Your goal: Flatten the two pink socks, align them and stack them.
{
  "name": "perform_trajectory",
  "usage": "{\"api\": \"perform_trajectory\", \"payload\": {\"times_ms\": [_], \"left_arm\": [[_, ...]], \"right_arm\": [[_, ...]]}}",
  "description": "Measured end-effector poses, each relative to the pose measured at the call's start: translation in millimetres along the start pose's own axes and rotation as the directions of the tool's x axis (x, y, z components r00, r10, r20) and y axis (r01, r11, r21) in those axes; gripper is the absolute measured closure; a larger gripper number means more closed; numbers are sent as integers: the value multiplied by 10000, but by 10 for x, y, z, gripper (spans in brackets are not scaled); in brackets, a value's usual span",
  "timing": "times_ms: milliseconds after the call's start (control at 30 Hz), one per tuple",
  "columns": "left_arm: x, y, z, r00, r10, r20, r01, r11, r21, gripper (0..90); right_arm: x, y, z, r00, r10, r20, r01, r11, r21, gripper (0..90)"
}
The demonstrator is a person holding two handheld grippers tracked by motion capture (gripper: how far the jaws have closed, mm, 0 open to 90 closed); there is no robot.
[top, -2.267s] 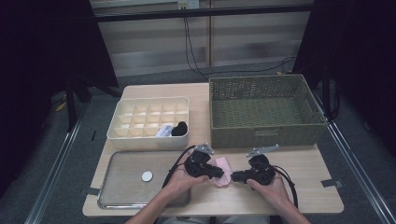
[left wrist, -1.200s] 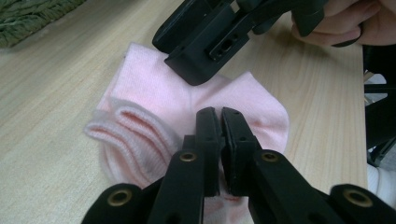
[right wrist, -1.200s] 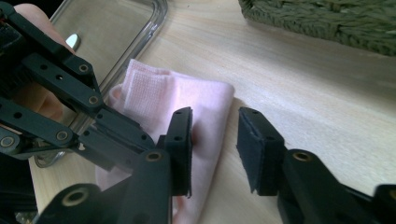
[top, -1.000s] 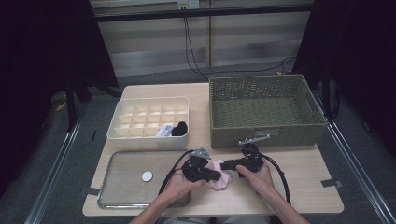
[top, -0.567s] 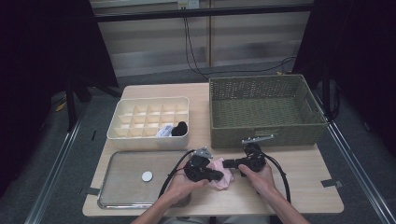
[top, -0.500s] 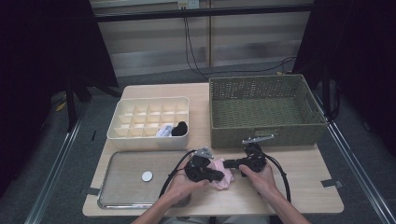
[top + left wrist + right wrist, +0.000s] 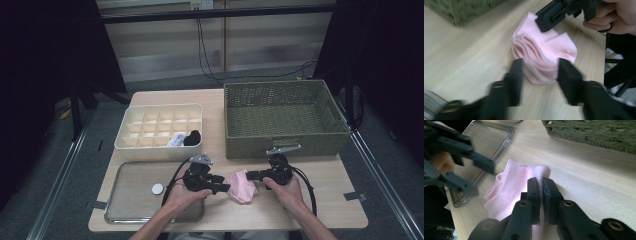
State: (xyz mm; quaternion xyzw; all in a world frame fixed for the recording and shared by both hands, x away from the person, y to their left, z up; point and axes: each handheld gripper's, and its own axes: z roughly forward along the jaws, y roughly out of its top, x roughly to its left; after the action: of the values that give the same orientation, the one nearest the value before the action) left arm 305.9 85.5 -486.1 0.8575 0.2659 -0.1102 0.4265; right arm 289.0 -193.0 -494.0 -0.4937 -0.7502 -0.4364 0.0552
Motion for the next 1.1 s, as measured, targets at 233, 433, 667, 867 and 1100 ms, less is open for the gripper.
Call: {"api": "perform_trajectory", "payload": {"times_ms": [233,433,667,867,1100], "left_arm": [[22,34,152,9997,-56,239,50,9997,239,503],[27,24,239,10000,-84,52,82,9993,376,636],[-11,17,232,9997,10,-224,1,9989,471,723],[-28,10,230,9994,46,-353,-28,9987,506,733],[-40,-5,230,9994,73,-338,-57,9988,481,734]], "right_arm": [[65,8,29,9997,-220,-111,221,9997,91,847],[108,16,1,9987,-250,-445,249,9997,-36,836],[144,-21,10,9966,-149,-805,157,9998,93,747],[168,-107,-102,9967,-119,-805,128,9999,100,726],[161,-306,-206,9960,77,-895,-43,9993,378,734]]}}
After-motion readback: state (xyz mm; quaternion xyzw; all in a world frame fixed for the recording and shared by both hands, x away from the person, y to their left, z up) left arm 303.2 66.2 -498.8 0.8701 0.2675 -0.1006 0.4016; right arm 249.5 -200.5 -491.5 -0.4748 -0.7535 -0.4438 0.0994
